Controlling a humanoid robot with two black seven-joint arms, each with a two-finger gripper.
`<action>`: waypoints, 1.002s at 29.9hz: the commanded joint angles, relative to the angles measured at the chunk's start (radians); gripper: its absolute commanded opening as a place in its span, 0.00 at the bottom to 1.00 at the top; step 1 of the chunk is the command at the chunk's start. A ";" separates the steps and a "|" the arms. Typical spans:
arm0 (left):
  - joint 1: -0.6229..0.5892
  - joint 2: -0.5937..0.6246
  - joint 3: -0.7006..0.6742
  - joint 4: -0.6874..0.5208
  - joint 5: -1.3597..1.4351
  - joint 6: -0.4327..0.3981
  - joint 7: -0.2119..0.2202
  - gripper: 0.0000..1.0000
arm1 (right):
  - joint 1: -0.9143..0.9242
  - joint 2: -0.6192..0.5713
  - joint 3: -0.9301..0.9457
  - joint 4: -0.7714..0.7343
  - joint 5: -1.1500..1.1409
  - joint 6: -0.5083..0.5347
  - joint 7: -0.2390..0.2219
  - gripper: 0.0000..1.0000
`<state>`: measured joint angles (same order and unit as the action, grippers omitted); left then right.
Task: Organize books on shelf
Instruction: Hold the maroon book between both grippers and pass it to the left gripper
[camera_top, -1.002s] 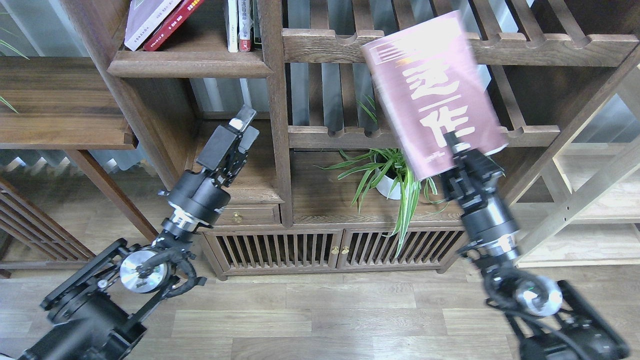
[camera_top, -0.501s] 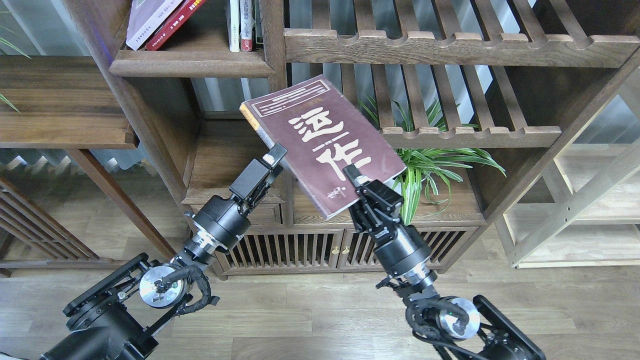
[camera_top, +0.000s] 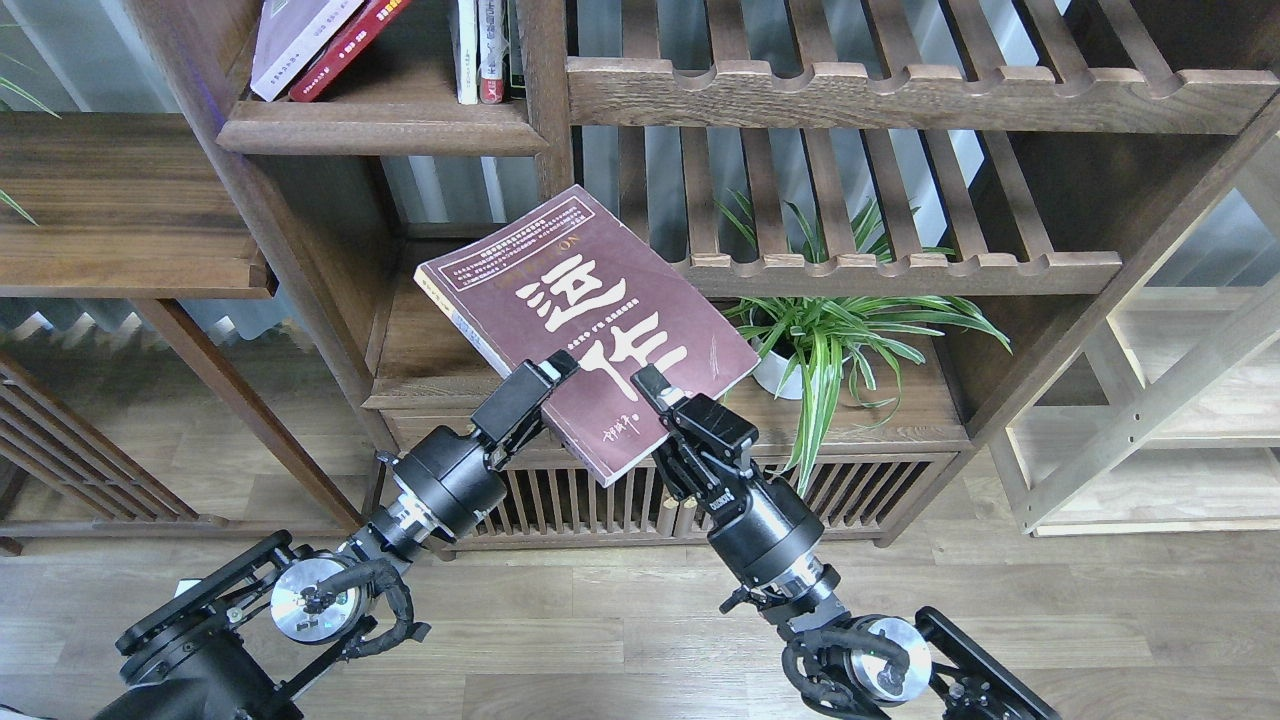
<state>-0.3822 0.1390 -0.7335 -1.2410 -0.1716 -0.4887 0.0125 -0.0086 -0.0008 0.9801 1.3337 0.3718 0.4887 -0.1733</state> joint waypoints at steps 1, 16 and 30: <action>0.000 0.001 -0.006 0.000 -0.002 0.000 0.000 0.92 | -0.004 -0.004 0.003 -0.004 -0.001 0.000 0.000 0.09; 0.005 0.042 -0.012 -0.043 -0.006 0.000 -0.002 0.72 | -0.008 -0.007 0.003 -0.054 -0.002 0.000 -0.003 0.10; 0.005 0.047 -0.018 -0.052 -0.008 0.000 -0.002 0.18 | -0.008 -0.007 0.000 -0.054 -0.002 0.000 -0.003 0.10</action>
<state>-0.3758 0.1868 -0.7465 -1.2898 -0.1789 -0.4887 0.0112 -0.0169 -0.0063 0.9802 1.2794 0.3697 0.4887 -0.1764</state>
